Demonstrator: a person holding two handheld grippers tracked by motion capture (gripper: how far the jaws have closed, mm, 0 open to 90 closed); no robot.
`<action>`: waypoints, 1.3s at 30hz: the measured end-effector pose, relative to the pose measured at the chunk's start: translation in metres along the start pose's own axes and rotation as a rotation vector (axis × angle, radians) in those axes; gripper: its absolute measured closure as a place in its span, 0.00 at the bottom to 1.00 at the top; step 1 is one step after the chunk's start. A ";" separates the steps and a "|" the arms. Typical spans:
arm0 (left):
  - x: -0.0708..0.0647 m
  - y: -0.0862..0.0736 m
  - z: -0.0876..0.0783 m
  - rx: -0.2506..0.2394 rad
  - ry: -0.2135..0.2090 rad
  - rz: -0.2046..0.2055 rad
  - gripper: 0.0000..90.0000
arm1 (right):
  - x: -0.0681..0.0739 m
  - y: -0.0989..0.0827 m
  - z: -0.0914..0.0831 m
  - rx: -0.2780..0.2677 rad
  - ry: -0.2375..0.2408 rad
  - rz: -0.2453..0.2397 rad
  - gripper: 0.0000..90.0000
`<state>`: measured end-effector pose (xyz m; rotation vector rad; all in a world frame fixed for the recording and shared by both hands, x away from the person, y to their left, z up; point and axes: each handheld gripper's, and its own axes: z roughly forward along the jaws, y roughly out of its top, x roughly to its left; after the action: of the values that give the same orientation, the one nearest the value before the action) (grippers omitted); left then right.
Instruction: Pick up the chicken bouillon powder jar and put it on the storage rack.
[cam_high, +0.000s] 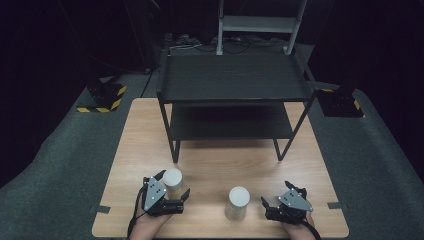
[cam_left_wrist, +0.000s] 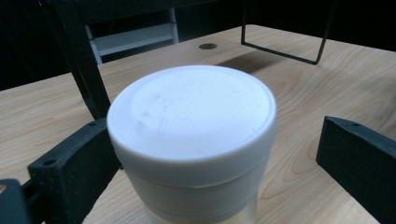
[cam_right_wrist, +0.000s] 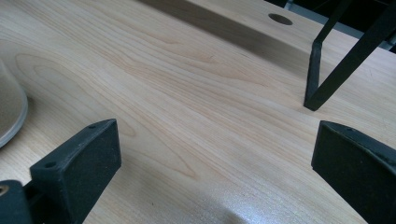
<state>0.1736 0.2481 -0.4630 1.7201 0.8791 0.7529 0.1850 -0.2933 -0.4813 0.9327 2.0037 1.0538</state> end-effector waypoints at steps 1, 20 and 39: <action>0.000 -0.002 0.001 -0.001 0.002 -0.008 0.01 | 0.000 0.000 0.000 0.000 0.001 0.000 0.01; 0.007 -0.019 -0.007 -0.043 0.007 -0.061 0.37 | 0.000 0.001 0.000 0.003 0.003 -0.002 0.01; 0.012 0.004 -0.012 -0.028 -0.009 -0.080 0.38 | -0.001 0.000 0.000 0.001 0.004 0.005 0.01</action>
<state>0.1711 0.2628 -0.4553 1.6526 0.9209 0.7006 0.1857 -0.2942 -0.4810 0.9375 2.0065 1.0588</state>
